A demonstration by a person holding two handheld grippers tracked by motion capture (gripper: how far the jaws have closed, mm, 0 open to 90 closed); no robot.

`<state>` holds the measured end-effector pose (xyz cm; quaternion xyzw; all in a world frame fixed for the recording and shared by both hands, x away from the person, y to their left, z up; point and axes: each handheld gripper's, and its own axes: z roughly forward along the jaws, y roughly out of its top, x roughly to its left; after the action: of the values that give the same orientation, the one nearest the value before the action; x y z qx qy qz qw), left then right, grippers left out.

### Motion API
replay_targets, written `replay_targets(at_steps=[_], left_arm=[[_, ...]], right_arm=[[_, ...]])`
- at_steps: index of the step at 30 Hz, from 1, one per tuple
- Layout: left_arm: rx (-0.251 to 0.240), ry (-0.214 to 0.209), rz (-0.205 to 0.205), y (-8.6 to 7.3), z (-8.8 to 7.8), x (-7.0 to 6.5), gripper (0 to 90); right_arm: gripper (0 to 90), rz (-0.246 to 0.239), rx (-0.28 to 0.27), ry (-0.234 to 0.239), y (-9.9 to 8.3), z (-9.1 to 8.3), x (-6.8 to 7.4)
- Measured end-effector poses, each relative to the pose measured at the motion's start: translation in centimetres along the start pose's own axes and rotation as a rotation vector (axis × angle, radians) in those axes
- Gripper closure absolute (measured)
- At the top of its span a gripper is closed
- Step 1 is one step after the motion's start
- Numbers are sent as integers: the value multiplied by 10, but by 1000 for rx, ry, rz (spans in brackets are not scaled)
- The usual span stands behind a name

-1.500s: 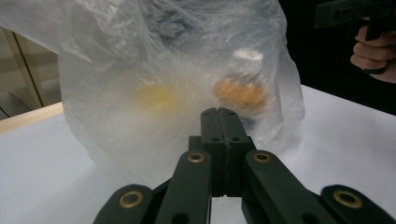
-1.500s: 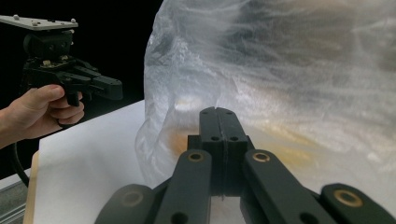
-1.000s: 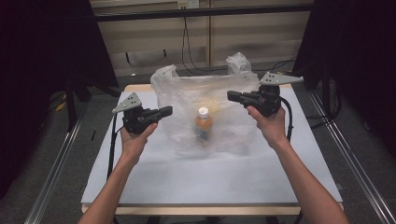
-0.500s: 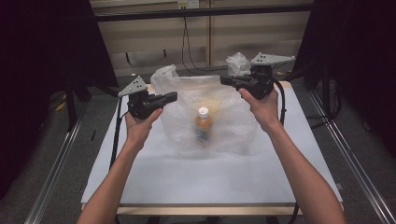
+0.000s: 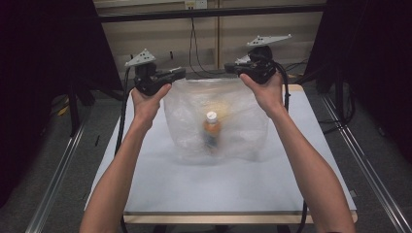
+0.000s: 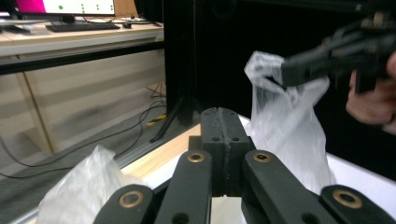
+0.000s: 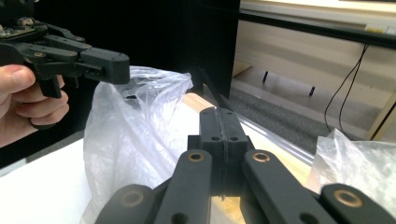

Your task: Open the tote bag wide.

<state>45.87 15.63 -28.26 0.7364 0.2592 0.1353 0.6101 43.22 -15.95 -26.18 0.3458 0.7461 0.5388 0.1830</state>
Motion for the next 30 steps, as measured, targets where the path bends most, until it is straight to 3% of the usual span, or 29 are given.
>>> replay_targets(at_steps=[3,6,9,12,18,19,21,24,28,30], left_arm=[[64,13,20,-4,14,1,900],[109,8,31,-16,24,-1,900],[188,-12,72,-28,35,-10,900],[211,-40,63,-38,40,-16,900],[210,-66,47,-57,41,-28,900],[207,-87,41,-60,41,-30,900],[222,-89,61,-65,39,-36,900],[232,-119,57,-74,37,-42,900],[219,-151,67,-80,32,-51,900],[227,-142,85,-80,28,-57,900]], right_arm=[[900,-12,55,-22,-1,10,-2],[900,2,89,-15,-9,16,-5],[900,11,126,-8,-20,22,-6],[900,-9,158,6,-33,26,0],[900,5,212,25,-56,32,4],[900,13,214,32,-60,33,3],[900,33,209,50,-68,34,3],[900,35,234,73,-83,39,7],[900,50,225,121,-97,39,14],[900,55,221,146,-102,37,19]])
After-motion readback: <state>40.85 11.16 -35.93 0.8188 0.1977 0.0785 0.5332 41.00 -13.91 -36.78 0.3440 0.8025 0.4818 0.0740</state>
